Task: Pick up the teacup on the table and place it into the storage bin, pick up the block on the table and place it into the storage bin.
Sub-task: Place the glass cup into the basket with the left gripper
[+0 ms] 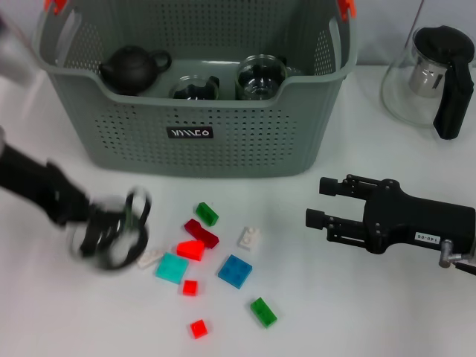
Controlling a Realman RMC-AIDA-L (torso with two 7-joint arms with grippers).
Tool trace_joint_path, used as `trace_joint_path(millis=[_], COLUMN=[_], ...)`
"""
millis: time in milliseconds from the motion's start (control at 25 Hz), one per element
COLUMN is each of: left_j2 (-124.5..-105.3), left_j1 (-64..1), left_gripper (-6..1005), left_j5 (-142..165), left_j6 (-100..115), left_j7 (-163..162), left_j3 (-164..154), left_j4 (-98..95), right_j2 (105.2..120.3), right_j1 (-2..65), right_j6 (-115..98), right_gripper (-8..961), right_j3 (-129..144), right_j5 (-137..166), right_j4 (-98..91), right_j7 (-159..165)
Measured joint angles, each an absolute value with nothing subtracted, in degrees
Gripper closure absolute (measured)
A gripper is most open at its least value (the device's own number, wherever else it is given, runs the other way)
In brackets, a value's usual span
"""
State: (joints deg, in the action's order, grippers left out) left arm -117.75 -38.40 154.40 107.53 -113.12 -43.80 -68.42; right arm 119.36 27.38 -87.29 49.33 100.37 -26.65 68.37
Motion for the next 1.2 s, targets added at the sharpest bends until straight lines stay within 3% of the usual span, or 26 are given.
trace_joint_path(millis=[120, 320, 680, 880, 1080, 1200], left_j2=[-114.70, -111.28, -111.29, -113.64, -119.01, -120.66], left_j1=[-40.23, -40.86, -48.14, -53.11, -56.60, -58.46], left_gripper=[932, 913, 877, 858, 838, 826], left_j5=[144.15, 123.34, 121.15, 135.46, 153.49, 159.77], left_j6=[111.49, 108.98, 79.17, 61.21, 48.90, 45.81], left_j7=[-109.06, -107.19, -121.42, -130.41, -134.63, -136.50], left_j3=[-33.65, -27.52, -44.67, -57.66, -59.85, -59.79], left_j4=[-65.97, -58.55, -54.95, -51.32, -46.35, -43.21], right_j2=[119.36, 119.36, 119.43, 119.47, 119.59, 119.47], right_j1=[27.46, 27.72, 27.96, 28.05, 28.11, 28.18], right_j6=[-87.27, -87.13, -86.95, -87.09, -86.97, -87.12], right_gripper=[239, 238, 238, 238, 239, 239], right_j3=[49.27, 49.13, 49.04, 48.98, 48.95, 48.95], right_j5=[100.37, 100.37, 100.32, 100.04, 99.96, 99.94], right_j4=[-26.62, -26.62, -26.70, -26.67, -26.64, -26.63], right_j7=[68.38, 68.38, 68.62, 68.67, 68.62, 68.75])
